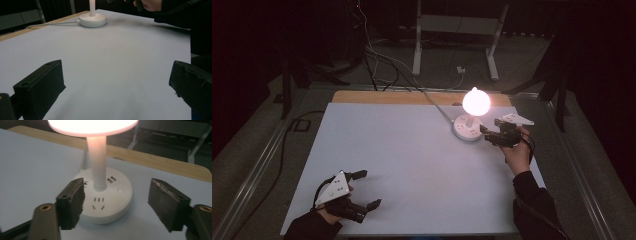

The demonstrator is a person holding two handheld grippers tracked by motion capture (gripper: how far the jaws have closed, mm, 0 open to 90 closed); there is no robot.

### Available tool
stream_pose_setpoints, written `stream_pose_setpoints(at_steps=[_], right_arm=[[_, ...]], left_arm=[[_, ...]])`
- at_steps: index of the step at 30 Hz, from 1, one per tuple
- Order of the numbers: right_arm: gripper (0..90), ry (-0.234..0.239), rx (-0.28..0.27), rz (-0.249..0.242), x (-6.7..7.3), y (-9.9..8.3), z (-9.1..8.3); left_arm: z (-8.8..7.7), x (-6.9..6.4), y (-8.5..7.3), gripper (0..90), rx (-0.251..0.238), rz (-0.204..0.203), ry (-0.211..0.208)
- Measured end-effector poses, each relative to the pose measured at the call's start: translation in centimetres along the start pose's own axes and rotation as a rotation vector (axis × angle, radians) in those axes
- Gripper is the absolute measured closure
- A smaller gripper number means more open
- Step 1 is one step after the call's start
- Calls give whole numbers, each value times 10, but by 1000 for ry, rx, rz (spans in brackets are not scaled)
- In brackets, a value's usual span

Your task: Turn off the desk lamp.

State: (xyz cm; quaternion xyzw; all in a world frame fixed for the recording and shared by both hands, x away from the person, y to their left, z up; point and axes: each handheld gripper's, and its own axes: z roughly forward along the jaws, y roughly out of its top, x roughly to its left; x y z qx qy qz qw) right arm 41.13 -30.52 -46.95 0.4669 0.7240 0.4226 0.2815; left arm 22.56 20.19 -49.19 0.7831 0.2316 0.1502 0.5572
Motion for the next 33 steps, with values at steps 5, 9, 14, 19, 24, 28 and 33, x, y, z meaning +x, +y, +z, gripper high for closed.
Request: stream_pose_setpoints(at_steps=[5,9,14,19,24,28,33], right_arm=[[561,-25,17,23,-2,0,8],[680,-41,42,45,-5,0,17],[881,-34,87,82,-8,-2,28],[900,-32,77,129,-11,-4,36],[900,5,66,193,-13,-5,45],[900,0,67,178,-13,-6,51],[900,24,67,242,-16,-8,57]], left_arm=[[-1,0,0,5,1,-2,4],[-1,0,0,5,1,-3,3],[-1,0,0,5,-5,-5,0],[-1,1,-1,5,-2,-9,1],[-1,0,0,5,0,-5,1],[0,0,-1,5,6,-3,3],[0,0,-1,5,7,-3,3]])
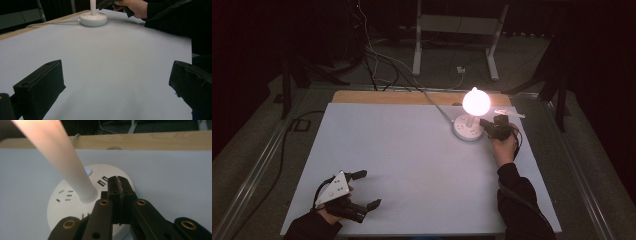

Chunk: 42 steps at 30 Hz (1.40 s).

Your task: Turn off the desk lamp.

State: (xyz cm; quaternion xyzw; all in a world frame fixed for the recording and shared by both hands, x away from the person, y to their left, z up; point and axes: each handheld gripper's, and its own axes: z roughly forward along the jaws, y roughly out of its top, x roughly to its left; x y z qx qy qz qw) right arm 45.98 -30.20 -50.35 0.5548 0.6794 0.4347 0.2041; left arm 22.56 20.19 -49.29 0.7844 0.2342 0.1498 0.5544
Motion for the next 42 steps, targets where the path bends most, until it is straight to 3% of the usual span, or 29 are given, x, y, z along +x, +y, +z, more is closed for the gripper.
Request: stream_pose_setpoints(at_steps=[2,23,30,33,35,38,42], right_arm=[[900,0,6,23,-3,-1,3],[900,-15,14,35,-4,-2,14],[900,-39,9,-23,0,-3,14],[900,-39,31,-6,-1,0,13],[900,-25,16,-5,1,3,11],[900,3,-13,33,1,9,6],[900,5,-20,27,2,15,3]], left_arm=[[0,0,0,5,-3,-1,0],[1,0,0,5,2,-2,-1],[2,0,0,5,3,-4,-5],[1,0,0,5,3,-4,-2],[1,0,0,5,1,-5,-1],[1,1,-1,5,1,-9,0],[1,0,0,5,1,-4,-2]])
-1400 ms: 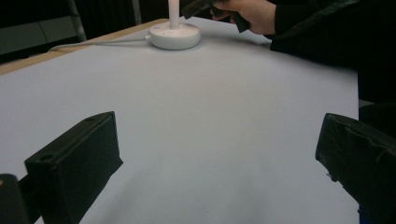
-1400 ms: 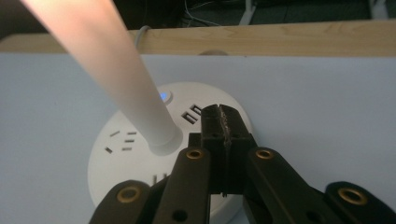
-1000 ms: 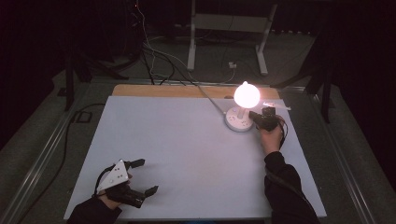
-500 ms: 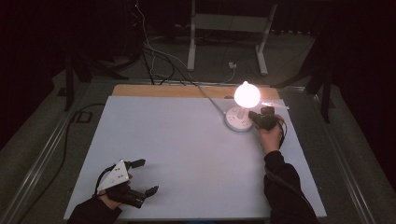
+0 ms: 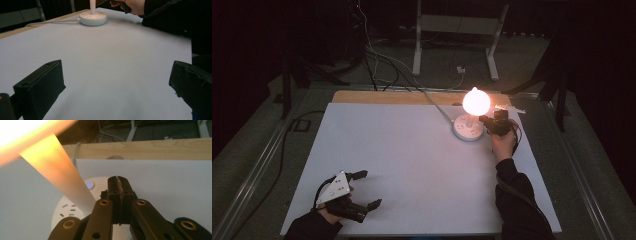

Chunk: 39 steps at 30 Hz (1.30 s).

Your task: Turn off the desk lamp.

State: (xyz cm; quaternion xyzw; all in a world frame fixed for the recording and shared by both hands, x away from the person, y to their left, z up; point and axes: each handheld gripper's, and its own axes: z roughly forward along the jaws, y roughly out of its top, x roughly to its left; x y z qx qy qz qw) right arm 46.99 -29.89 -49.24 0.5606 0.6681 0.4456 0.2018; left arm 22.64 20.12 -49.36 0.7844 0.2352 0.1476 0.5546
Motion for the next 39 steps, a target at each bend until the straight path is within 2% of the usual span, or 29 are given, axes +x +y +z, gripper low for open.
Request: stream_pose_setpoints(at_steps=[11,14,19,26,30,35,37,39], right_arm=[[900,3,-15,9,1,2,-3],[900,5,-11,16,0,0,-2],[900,-1,2,-22,1,-7,2],[900,2,18,-6,-4,-17,9],[900,-13,23,-31,-3,-18,10],[900,-6,19,-25,-4,-20,11],[900,2,13,-9,-5,-21,11],[900,-6,6,-44,-4,-22,11]], left_arm=[[0,0,0,5,0,-1,0],[0,0,0,5,2,-2,2],[0,0,0,5,0,-2,1],[0,0,-1,5,4,0,2],[0,0,0,5,3,0,2],[0,0,0,5,2,1,1],[1,0,0,5,5,3,0],[1,-1,0,5,9,7,-1]])
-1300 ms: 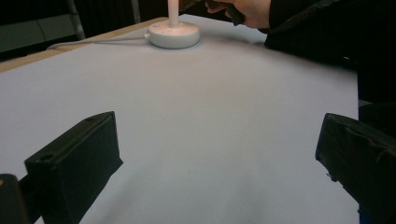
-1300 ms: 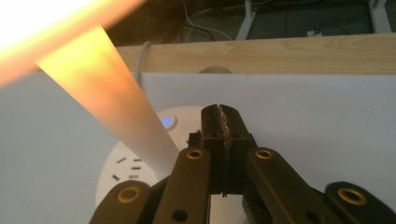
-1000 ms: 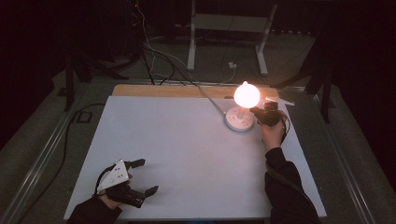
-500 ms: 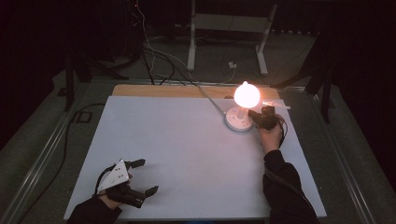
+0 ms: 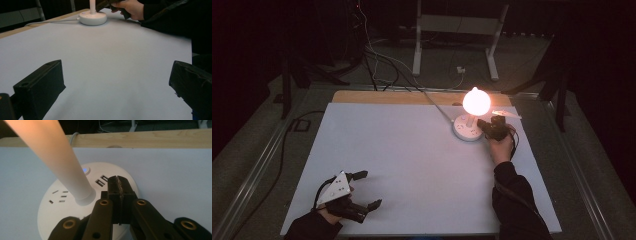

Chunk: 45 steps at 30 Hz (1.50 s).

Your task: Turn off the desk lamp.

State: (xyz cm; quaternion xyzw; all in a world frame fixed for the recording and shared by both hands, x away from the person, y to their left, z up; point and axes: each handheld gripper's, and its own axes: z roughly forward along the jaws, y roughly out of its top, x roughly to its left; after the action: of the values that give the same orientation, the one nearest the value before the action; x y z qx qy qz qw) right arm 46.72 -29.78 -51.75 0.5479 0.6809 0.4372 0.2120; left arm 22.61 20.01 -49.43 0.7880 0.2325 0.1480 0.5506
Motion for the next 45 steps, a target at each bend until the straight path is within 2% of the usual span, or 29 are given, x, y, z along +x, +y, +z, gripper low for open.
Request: stream_pose_setpoints(at_steps=[2,3,5,9,14,16,23,27,31,33,45], right_arm=[[900,23,9,16,0,0,2],[900,10,13,1,3,1,2],[900,-1,23,11,3,4,1],[900,18,-33,52,-3,11,-11],[900,18,-46,30,-4,19,-20],[900,23,-51,36,-3,21,-22],[900,25,-51,28,-1,22,-22],[900,15,-58,44,-3,22,-21],[900,11,-44,34,-3,20,-19],[900,13,-40,47,-4,18,-18],[900,-3,-15,45,-6,9,-10]], left_arm=[[0,-1,1,5,-5,0,-1],[-1,-1,1,5,-7,1,0],[-2,-1,1,5,-7,2,2],[-2,1,0,5,-14,-10,3],[-1,0,1,5,-10,-2,2],[-1,0,1,5,-9,0,5],[-1,0,1,5,-9,0,5],[-2,0,1,5,-10,-1,5],[-2,0,1,5,-9,-2,3],[-1,0,1,5,-8,-1,5],[-1,0,0,5,-6,-3,3]])
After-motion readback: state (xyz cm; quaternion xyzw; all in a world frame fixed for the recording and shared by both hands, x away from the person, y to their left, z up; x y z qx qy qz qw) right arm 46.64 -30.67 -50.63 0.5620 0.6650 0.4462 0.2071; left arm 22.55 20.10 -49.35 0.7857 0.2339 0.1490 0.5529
